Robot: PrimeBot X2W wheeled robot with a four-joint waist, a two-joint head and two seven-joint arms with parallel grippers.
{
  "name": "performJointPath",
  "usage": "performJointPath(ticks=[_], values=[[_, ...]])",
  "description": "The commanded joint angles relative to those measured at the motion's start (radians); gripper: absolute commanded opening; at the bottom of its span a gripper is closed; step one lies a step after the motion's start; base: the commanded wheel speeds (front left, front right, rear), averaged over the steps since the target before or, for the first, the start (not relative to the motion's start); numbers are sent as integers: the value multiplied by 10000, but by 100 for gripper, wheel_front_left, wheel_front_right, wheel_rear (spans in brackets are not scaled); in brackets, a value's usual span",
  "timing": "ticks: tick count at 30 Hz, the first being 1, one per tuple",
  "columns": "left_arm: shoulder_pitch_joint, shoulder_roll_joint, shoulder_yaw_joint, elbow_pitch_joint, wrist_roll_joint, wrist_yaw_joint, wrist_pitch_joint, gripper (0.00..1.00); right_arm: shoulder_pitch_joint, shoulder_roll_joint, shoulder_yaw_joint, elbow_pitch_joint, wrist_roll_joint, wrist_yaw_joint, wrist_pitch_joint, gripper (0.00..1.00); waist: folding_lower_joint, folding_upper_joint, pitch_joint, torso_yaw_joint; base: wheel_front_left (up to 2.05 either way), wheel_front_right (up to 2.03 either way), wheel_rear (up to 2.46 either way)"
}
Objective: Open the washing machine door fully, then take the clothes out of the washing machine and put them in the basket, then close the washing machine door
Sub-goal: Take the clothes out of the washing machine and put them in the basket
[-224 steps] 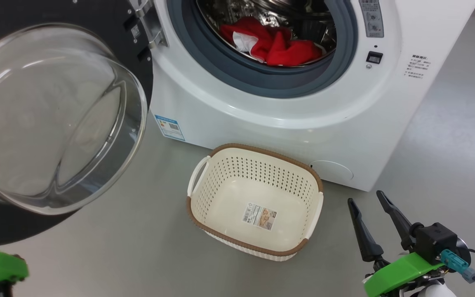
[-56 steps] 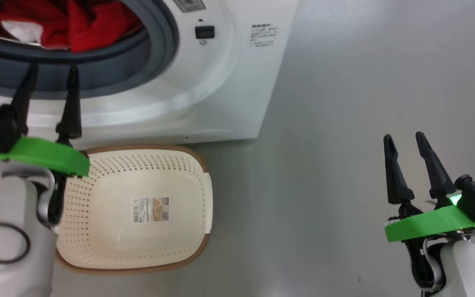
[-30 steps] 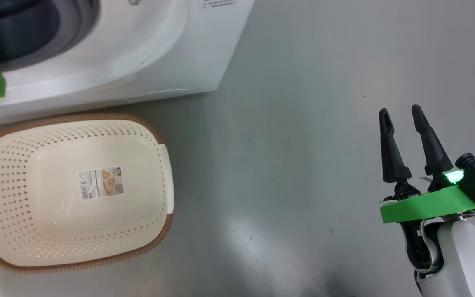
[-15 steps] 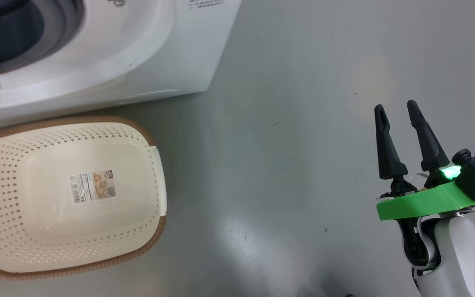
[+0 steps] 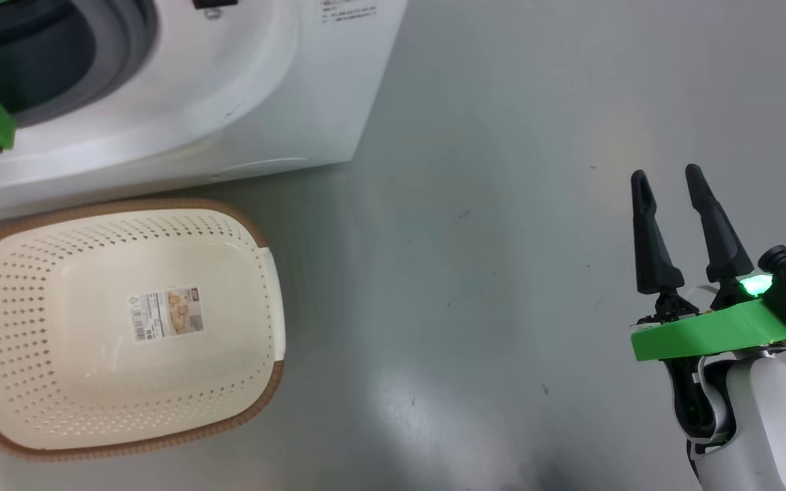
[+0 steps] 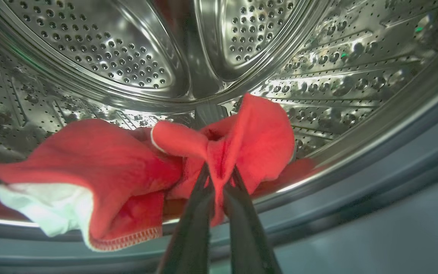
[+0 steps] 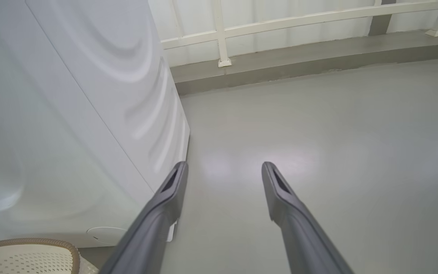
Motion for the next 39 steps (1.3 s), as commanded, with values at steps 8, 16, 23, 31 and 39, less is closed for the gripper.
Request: performJointPath(ticks=[8, 16, 23, 31, 39], values=[[1444, 253, 1431, -2143, 74, 19, -48, 0, 206, -72, 114, -131, -146, 65, -63, 100, 0, 0, -677, 481, 0, 0, 0], [3109, -473, 2855, -4220, 910, -5, -48, 0, 412, -72, -62, -91, -387, 65, -63, 100, 0, 0, -1205, 869, 0, 0, 0], [4430, -1190, 3870, -5904, 1578, -45, -49, 0, 621, -72, -122, -57, -453, 65, -63, 100, 0, 0, -1609, 1144, 0, 0, 0], [5591, -1721, 4280, -7897, 1798, -53, -49, 0, 736, -72, -162, -53, -492, 65, -63, 100, 0, 0, -1802, 1386, 0, 0, 0], [6439, -2075, 4704, -9632, 1968, -54, -49, 0, 749, -72, -201, -100, -538, 65, -63, 100, 0, 0, -1785, 1491, 0, 0, 0]])
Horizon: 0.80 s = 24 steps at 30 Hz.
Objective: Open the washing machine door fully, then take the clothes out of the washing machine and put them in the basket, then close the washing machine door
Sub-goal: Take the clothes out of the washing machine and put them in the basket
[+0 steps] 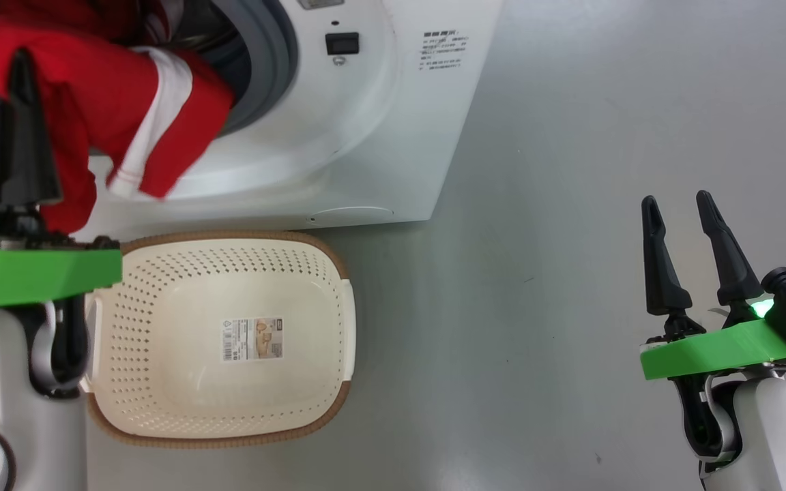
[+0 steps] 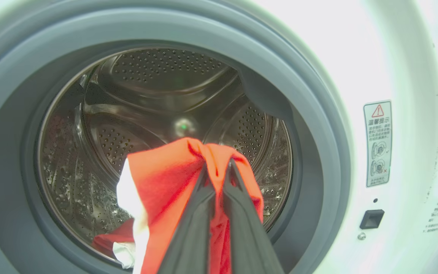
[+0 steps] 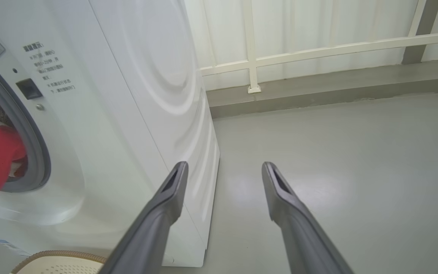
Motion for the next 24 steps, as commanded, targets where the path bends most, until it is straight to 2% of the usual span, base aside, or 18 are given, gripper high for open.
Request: performJointPath(ticks=[1, 6, 12, 18, 24], values=[[235, 297, 373, -472, 151, -54, -47, 0, 265, -68, 182, -264, -90, 65, -63, 100, 0, 0, 18, 13, 0, 0, 0], [793, -17, 622, -1551, 277, -55, -47, 0, 263, -68, 133, -279, -123, 65, -63, 100, 0, 0, 76, 51, 0, 0, 0], [1493, -242, 640, -1879, 476, -55, -47, 0, 250, -68, 152, -280, -135, 65, -63, 100, 0, 0, 142, 53, 0, 0, 0], [2114, -453, 536, -1345, 472, -55, -47, 0, 246, -68, 186, -329, -137, 65, -63, 100, 0, 0, 301, 63, 0, 0, 0], [2288, -660, 211, 68, 120, -55, -47, 0, 128, -68, 243, -353, -134, 65, -63, 100, 0, 0, 661, 84, 0, 0, 0]])
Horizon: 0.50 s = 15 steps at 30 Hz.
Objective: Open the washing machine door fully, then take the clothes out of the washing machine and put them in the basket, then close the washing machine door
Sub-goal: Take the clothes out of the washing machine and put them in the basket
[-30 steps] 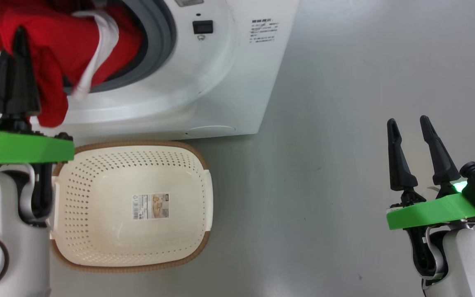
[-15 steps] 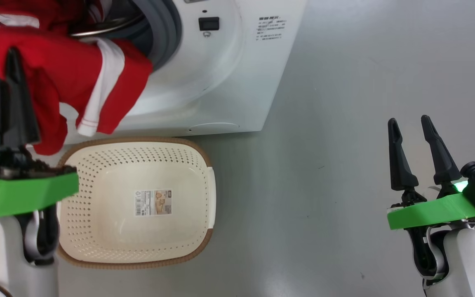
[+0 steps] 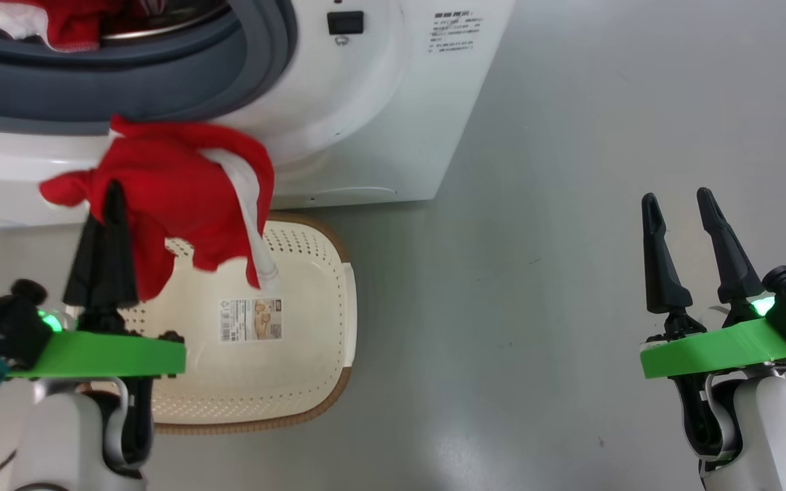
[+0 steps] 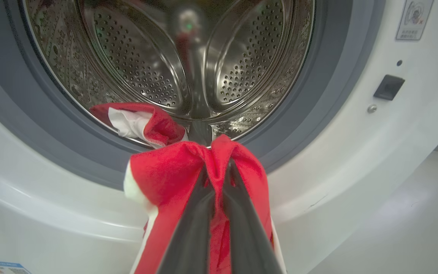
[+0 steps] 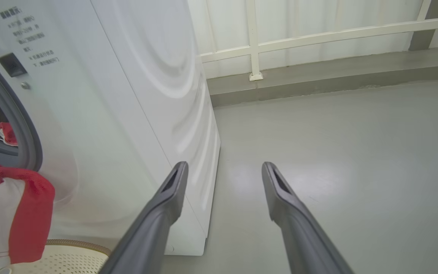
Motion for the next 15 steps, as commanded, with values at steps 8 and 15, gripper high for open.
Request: performJointPath(ticks=[8, 15], values=[[-80, 293, 40, 1733, 57, -55, -49, 0, -48, -64, 314, -314, -155, 65, -63, 100, 0, 0, 614, -122, 0, 0, 0], [-613, 436, -187, 3421, 73, -55, -49, 0, -203, -64, 309, -416, -178, 65, -63, 100, 0, 0, 1216, -239, 0, 0, 0]])
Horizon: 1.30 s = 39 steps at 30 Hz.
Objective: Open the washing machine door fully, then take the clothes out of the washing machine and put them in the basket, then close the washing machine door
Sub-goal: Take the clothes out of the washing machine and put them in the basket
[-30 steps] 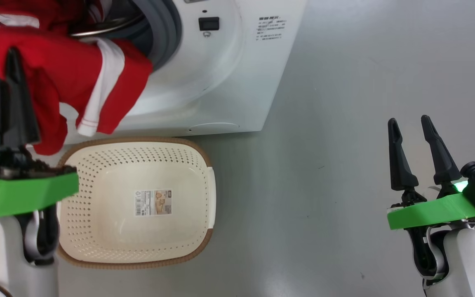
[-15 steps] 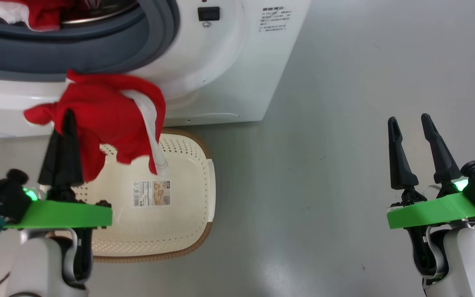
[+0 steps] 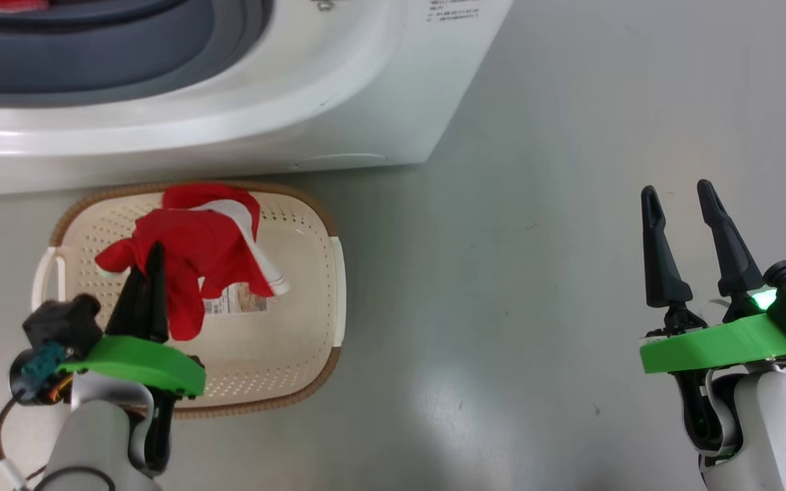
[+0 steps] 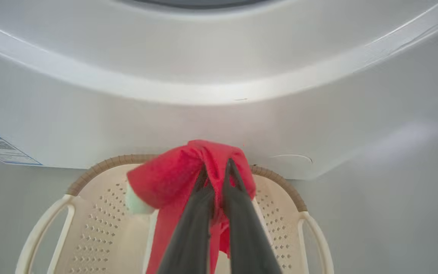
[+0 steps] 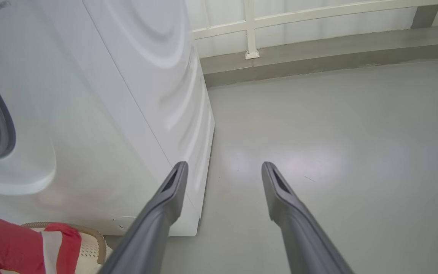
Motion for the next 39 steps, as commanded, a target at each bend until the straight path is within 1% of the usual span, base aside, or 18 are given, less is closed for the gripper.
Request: performJointPath(ticks=[1, 9, 14, 24, 25, 27, 28, 29, 30, 32, 33, 34, 35, 39], values=[[-137, 374, 188, 91, 22, -55, -49, 0, -135, -64, 256, -279, -125, 65, -63, 100, 0, 0, 298, -76, 0, 0, 0], [-1172, 594, -196, 1690, 20, -55, -49, 0, -362, -64, 234, -432, -162, 65, -63, 100, 0, 0, 985, -109, 0, 0, 0], [-1913, 634, -450, 2573, 19, -55, -49, 0, -517, -64, 231, -510, -188, 65, -63, 100, 0, 0, 1438, -112, 0, 0, 0], [-2881, 677, -713, 3716, 0, -55, -49, 0, -704, -64, 167, -657, -236, 65, -63, 100, 0, 0, 1997, -127, 0, 0, 0], [-2935, 676, -714, 3808, -4, -55, -49, 0, -716, -64, 167, -660, -240, 65, -63, 100, 0, 0, 2017, -127, 0, 0, 0], [-3023, 677, -703, 3937, -5, -55, -49, 5, -738, -64, 174, -656, -250, 65, -63, 100, 0, 0, 2038, -127, 0, 0, 0], [-3056, 682, -699, 3989, -5, -55, -49, 8, -751, -64, 183, -653, -254, 65, -63, 100, 0, 0, 2044, -131, 0, 0, 0], [-3087, 690, -692, 4032, -13, -55, -49, 14, -762, -64, 191, -650, -256, 65, -63, 100, 0, 0, 2045, -136, 0, 0, 0], [-3108, 694, -687, 4060, -19, -55, -49, 29, -770, -64, 195, -647, -258, 65, -63, 100, 0, 0, 2035, -138, 0, 0, 0], [-3119, 703, -658, 4046, -9, -55, -49, 49, -779, -64, 193, -639, -263, 65, -63, 100, 0, 0, 2007, -136, 0, 0, 0], [-3103, 699, -651, 4035, 8, -55, -49, 71, -779, -64, 187, -632, -267, 65, -63, 100, 0, 0, 1979, -132, 0, 0, 0], [-3084, 693, -627, 4017, 21, -55, -49, 89, -773, -64, 179, -625, -272, 65, -63, 100, 0, 0, 1953, -125, 0, 0, 0], [-3063, 684, -603, 4001, 34, -55, -49, 100, -767, -64, 171, -618, -277, 65, -63, 100, 0, 0, 1925, -116, 0, 0, 0], [-2971, 627, -474, 3885, 85, -56, -49, 100, -748, -64, 149, -586, -308, 65, -63, 100, 0, 0, 1787, -66, 0, 0, 0]])
